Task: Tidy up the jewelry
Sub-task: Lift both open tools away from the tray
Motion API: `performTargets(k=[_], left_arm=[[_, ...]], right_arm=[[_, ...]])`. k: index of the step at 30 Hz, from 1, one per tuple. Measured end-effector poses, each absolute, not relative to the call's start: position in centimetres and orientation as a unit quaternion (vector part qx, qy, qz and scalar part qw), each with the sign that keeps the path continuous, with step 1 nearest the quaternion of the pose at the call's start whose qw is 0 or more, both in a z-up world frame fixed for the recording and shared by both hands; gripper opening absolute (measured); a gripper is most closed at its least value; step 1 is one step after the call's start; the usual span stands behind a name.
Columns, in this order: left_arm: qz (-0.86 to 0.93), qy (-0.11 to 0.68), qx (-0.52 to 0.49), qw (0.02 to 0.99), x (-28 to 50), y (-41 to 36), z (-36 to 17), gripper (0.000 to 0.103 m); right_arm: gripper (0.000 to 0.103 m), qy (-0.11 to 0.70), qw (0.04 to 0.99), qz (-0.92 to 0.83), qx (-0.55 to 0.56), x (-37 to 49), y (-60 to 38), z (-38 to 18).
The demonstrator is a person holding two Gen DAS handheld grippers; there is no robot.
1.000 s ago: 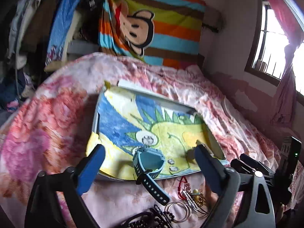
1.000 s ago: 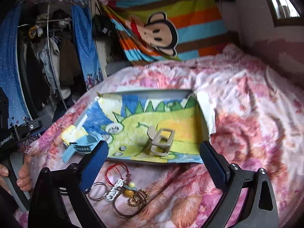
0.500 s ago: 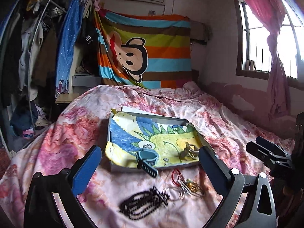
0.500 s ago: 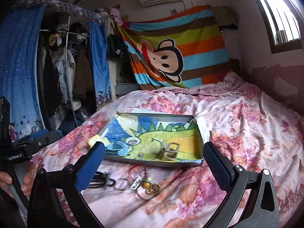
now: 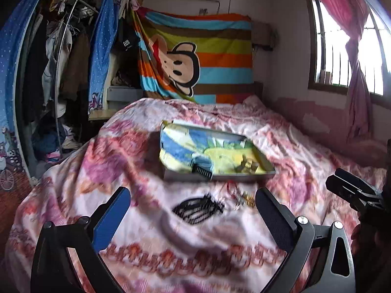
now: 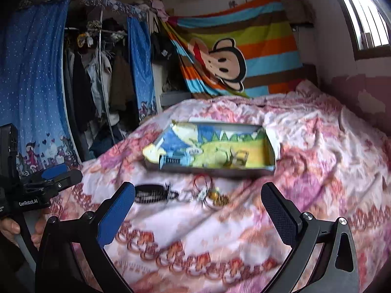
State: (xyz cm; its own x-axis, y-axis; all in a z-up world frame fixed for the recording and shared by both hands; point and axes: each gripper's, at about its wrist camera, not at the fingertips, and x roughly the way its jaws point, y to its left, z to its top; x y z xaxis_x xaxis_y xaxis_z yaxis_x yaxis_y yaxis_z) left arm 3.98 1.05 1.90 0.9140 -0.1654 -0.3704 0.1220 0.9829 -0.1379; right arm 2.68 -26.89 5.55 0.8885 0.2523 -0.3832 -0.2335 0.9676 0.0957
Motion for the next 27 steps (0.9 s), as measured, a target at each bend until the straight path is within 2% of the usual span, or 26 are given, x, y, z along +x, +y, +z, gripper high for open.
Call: performTargets(k=[18, 27], left_arm=[[-0.076, 0.327, -0.007, 0.942, 5.3, 0.4, -2.2, 0.103], [-0.084, 0.340, 0.027, 0.936, 9.5, 0.4, -2.2, 0.103]], right_arm=[[0.101, 0.351, 0.930, 0.106, 0.031, 6.1, -27.7, 0.9], [0.101, 0.355, 0.924, 0.140, -0.017, 9.7, -27.5, 1.0]])
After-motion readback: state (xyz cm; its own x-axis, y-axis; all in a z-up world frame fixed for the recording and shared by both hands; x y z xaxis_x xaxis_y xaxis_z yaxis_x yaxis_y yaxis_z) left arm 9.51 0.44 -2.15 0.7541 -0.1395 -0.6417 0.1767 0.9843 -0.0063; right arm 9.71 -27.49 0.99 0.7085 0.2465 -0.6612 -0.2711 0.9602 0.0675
